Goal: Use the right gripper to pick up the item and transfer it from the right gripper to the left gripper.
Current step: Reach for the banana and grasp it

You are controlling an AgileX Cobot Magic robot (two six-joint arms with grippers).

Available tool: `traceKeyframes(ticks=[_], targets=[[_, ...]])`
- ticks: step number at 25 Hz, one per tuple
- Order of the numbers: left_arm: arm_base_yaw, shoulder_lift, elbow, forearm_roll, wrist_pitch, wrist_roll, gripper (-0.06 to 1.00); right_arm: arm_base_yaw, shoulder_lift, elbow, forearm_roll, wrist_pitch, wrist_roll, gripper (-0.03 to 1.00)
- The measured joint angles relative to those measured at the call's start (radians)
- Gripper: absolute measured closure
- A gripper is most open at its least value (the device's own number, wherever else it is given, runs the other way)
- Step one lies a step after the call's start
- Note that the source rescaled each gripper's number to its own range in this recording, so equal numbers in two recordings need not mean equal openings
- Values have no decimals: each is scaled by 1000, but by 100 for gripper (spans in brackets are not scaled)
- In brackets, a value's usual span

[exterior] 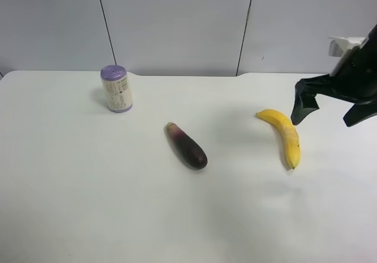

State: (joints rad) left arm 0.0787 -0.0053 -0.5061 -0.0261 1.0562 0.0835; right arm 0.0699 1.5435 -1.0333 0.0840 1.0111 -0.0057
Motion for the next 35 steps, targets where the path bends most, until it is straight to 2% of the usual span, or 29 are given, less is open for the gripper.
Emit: traceKeyframes(ticks=[13, 25, 35], targets=[[0, 0, 0, 0, 0, 0, -6, 0, 222, -3, -2, -78, -36, -3], [0, 0, 0, 0, 0, 0, -6, 0, 332, -3, -2, -203, -100, -3], [0, 0, 0, 0, 0, 0, -6, 0, 416, -3, -2, -234, -122, -3]])
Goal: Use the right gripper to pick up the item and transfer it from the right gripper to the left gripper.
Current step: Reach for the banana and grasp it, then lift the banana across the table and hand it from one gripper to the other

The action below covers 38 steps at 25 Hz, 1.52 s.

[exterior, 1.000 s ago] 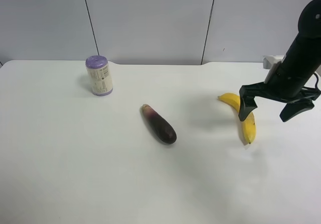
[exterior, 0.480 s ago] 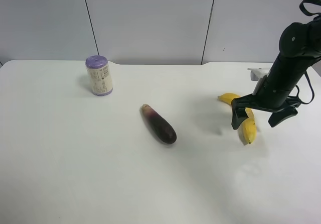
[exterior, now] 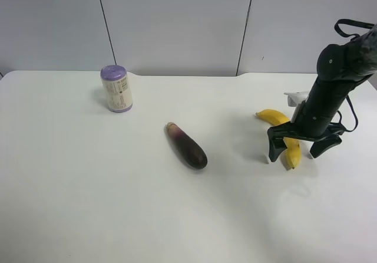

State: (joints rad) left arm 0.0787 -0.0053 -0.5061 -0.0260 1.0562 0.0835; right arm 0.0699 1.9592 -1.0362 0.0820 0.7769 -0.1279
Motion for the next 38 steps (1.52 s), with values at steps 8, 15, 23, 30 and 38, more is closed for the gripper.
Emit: traceKeyframes(ticks=[8, 15, 23, 30, 38], targets=[[0, 0, 0, 0, 0, 0, -6, 0, 14, -1, -8, -2, -1, 26], [0, 0, 0, -1, 0, 0, -6, 0, 19, -1, -9, -2, -23, 85], [0, 0, 0, -1, 0, 0, -6, 0, 17, -1, -7, -2, -47, 97], [0, 0, 0, -1, 0, 0, -6, -1, -65, -1, -4, 16, -48, 97], [0, 0, 0, -1, 0, 0, -6, 0, -196, -1, 21, 84, -64, 97]])
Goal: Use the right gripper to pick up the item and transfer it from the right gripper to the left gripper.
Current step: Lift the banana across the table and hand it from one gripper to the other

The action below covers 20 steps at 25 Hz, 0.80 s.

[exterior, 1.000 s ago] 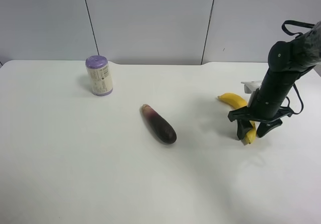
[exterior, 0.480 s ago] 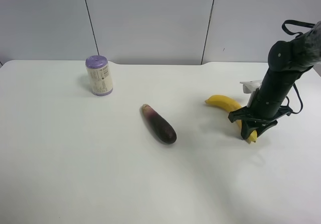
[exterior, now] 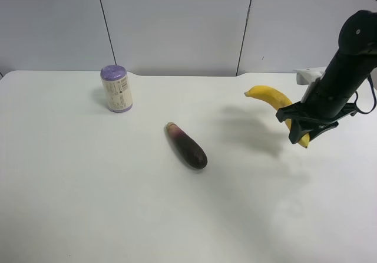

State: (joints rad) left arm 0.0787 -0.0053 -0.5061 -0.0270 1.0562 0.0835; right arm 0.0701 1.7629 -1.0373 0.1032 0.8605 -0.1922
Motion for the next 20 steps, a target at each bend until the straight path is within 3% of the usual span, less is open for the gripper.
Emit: traceKeyframes(ticks=[7, 20], targets=[[0, 0, 0, 0, 0, 0, -6, 102, -91, -2, 12, 41, -12, 97], [0, 0, 0, -14, 0, 33, -6, 425, -98, -176, 15, 237, -113, 97]])
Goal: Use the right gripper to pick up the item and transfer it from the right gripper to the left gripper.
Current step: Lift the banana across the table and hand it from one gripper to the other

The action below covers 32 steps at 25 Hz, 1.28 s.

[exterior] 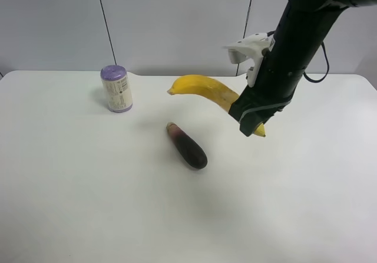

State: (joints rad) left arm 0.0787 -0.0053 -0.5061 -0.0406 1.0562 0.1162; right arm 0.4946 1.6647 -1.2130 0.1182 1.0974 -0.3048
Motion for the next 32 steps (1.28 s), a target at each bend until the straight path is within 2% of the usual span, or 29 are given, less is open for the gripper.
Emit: traceKeyframes(ticks=[7, 11, 16, 21, 27, 32], targets=[[0, 4, -1, -89, 6, 94, -6, 155, 0, -21, -1, 29, -36, 97], [-4, 81, -43, -142, 38, 122, -6, 228, 0, -21, 2, 29, -57, 97], [-71, 182, -93, -175, 52, 140, -6, 248, 0, -21, 35, 29, -88, 97], [-261, 337, -144, -141, 62, 189, -6, 249, 0, -21, 79, 30, -122, 97], [-487, 499, -201, 21, 67, 192, -6, 250, 0, -21, 110, 30, -146, 97], [-658, 632, -235, 127, 63, 169, -6, 250, 0, -21, 150, 28, -150, 97]])
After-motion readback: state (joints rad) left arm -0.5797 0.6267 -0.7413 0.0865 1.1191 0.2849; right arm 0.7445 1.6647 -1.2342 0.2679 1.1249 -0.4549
